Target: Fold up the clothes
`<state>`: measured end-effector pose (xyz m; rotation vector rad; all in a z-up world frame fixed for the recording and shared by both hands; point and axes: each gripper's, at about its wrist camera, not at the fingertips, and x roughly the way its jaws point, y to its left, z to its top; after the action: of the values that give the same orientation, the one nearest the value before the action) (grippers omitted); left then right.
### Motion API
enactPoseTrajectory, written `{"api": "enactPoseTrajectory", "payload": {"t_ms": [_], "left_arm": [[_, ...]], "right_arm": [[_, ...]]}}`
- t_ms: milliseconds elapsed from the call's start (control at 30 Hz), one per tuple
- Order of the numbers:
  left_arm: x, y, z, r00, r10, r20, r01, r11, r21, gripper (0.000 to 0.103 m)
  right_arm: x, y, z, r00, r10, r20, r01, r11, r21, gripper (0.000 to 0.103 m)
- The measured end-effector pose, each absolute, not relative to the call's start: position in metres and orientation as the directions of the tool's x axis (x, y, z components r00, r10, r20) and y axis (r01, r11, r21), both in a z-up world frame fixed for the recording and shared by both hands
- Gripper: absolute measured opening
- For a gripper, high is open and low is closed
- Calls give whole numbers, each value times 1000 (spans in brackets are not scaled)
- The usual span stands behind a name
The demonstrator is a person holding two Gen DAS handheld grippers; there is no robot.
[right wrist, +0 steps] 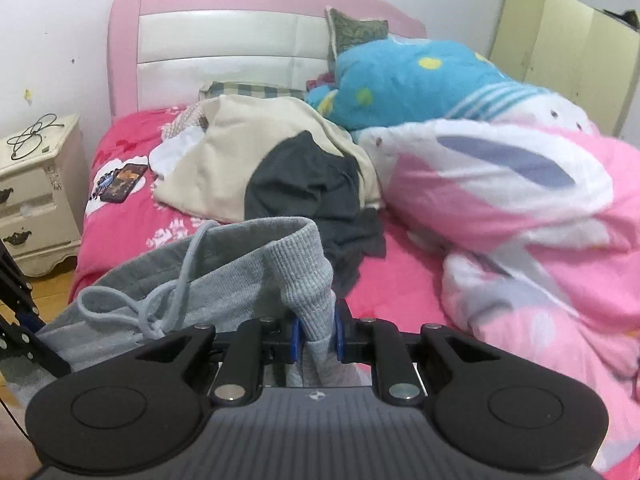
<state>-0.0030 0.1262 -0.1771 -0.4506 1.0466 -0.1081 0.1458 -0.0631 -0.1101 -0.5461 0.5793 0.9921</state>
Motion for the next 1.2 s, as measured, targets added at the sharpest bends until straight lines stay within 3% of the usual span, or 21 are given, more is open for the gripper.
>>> {"api": "enactPoseTrajectory", "payload": {"t_ms": [167,533,700,800,867,933,1000,1067,1200], "left_arm": [[-10,189,-184,499,-278,-821,-179,894,-411,10],[-24,339,-233,441,-184,-878,-289,898,-333,10],[-22,394,-266,418,-172,-892,-308,897,-317,10],[-17,416,-303,379,-187,-906,-324,891,-319,16],[-14,424,-330,349,-192,-917,-351,881,-318,32],[-13,431,-355,314,-201,-928,-388,864,-319,38],[-18,436,-362,320,-212,-923,-422,840,-340,45],[-24,438,-357,345,-205,-916,-435,830,-350,51],[-34,431,-335,408,-137,-903,-405,859,-313,52]], "right_arm": [[151,9,-120,388,609,-691,-902,406,-148,17],[175,207,-205,245,596,-765,-947,316,-58,17],[185,266,-243,202,578,-790,-957,289,-33,18],[194,297,-281,166,544,-822,-955,296,3,18],[202,313,-316,149,501,-853,-940,339,34,24],[212,324,-348,147,441,-885,-908,415,56,46],[223,327,-363,139,422,-896,-868,487,95,55],[228,324,-357,135,421,-897,-836,535,126,57],[215,301,-315,214,478,-852,-836,541,94,65]]}}
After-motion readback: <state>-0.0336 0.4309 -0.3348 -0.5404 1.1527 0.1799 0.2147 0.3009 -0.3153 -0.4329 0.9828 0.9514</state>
